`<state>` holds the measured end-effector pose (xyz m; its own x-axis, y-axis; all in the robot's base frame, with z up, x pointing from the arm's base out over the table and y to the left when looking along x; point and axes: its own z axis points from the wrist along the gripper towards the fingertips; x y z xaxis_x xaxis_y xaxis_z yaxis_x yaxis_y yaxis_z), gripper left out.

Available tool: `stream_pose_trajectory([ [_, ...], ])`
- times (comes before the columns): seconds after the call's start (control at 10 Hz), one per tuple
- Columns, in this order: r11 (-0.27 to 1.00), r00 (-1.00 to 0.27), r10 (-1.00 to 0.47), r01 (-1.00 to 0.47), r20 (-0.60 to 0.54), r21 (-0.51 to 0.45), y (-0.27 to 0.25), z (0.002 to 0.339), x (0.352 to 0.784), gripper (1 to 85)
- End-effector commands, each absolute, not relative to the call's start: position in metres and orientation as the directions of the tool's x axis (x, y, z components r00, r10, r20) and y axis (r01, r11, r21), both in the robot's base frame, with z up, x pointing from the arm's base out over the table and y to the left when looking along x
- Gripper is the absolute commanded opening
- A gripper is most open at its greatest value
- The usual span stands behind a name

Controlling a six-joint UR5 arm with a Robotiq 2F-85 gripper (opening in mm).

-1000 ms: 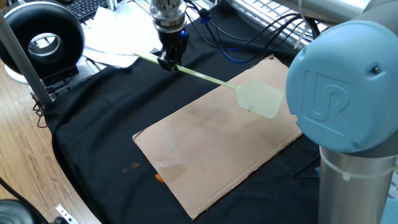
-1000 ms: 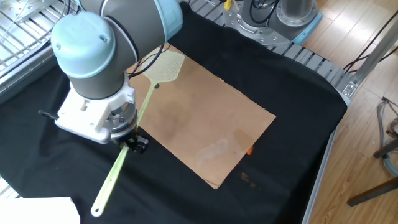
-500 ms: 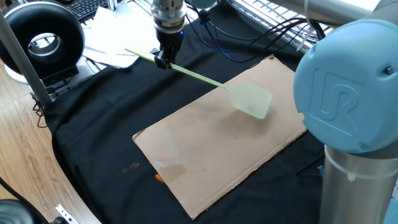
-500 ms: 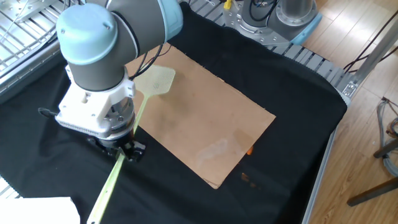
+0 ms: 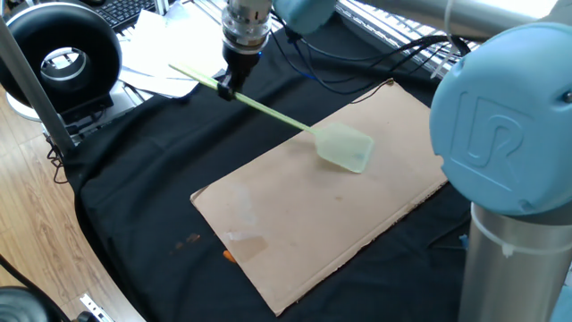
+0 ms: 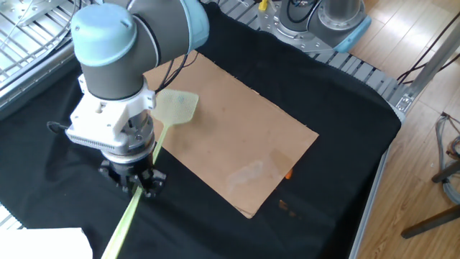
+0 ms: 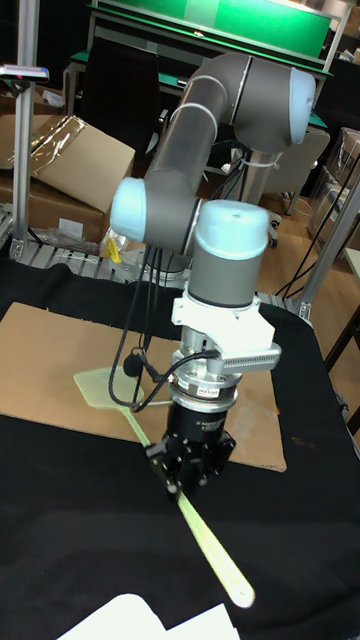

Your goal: Swat with a flyswatter

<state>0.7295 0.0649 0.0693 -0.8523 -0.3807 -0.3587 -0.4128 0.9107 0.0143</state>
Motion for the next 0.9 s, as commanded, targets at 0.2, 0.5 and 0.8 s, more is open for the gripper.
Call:
stream_pose_trajectory([
  [0.2,0.896,-0.764,-0.338,-0.439,-0.55,0.06,0.086,0.074,0.76,1.0],
  [0.5,0.903,-0.788,-0.348,-0.427,-0.509,0.043,0.078,0.062,0.75,1.0],
  [0.8,0.928,-0.867,-0.349,-0.372,-0.356,-0.004,0.064,0.072,0.73,1.0],
])
